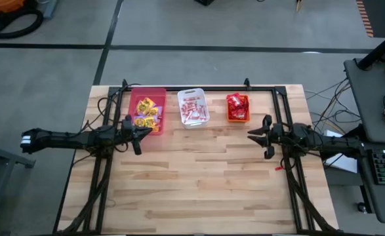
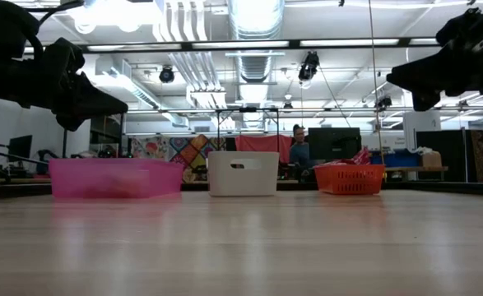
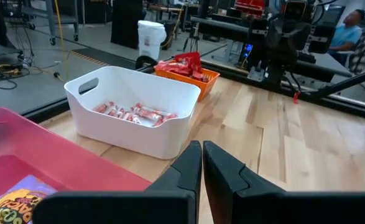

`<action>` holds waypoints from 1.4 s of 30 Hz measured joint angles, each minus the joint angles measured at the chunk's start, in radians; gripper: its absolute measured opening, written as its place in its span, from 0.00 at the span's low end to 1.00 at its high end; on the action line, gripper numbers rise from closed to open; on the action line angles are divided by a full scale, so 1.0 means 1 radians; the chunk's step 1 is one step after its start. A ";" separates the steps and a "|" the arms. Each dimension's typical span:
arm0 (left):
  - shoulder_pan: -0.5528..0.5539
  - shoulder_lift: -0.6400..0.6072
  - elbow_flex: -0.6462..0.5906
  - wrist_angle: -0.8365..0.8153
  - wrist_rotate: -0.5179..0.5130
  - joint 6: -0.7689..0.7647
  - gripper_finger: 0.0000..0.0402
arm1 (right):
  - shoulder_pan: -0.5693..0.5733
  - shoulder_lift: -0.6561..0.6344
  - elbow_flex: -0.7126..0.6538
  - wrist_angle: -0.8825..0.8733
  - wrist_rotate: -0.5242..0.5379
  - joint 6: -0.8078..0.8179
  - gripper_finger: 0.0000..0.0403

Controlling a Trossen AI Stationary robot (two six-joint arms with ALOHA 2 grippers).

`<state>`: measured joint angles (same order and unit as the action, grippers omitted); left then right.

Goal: Sort candy
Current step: Return to Home Position

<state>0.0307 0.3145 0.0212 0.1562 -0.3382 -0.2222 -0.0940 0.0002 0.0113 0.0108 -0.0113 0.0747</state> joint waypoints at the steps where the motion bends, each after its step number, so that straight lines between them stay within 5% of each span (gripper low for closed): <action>1: 0.000 -0.001 0.000 0.000 0.000 0.000 0.00 | 0.000 0.000 0.000 0.000 -0.004 0.019 0.21; 4: 0.000 0.000 0.000 0.000 0.000 0.000 0.00 | -0.002 0.000 0.000 0.003 -0.028 0.019 0.22; 9: 0.000 0.008 0.000 0.000 0.000 0.000 0.00 | -0.032 0.001 -0.001 0.043 -0.307 -0.248 0.22; 13: 0.000 0.015 0.000 0.000 0.000 0.000 0.00 | -0.103 0.001 -0.001 0.052 -0.413 -0.226 0.20; 21: 0.000 0.027 0.000 0.000 0.000 0.000 0.00 | -0.205 0.008 -0.001 0.063 -0.410 -0.139 0.20; 42: 0.000 0.033 -0.001 0.000 0.000 0.000 0.00 | -0.208 0.022 0.008 0.071 -0.408 -0.145 0.19</action>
<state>0.0307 0.3473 0.0204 0.1558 -0.3382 -0.2222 -0.3019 0.0225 0.0196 0.0815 -0.4191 -0.0706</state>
